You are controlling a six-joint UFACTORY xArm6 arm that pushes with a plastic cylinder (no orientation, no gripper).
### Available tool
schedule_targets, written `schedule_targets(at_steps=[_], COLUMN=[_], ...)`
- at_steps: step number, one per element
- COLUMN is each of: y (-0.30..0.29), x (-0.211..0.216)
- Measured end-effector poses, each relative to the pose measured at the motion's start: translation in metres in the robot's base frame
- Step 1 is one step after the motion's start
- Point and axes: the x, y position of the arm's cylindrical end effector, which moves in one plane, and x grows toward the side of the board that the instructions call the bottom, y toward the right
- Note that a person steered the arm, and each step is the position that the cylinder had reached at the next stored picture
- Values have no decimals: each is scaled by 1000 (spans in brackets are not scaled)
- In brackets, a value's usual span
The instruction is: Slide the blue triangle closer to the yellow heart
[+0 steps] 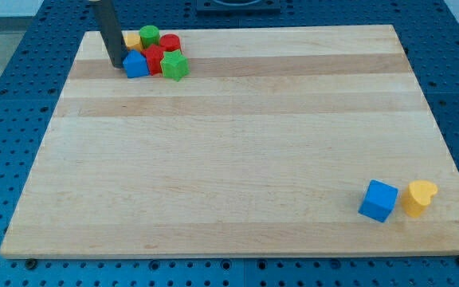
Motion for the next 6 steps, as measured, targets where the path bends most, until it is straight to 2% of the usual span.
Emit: schedule_targets(at_steps=[2, 4, 6], y=[33, 22, 61], x=[21, 60, 80])
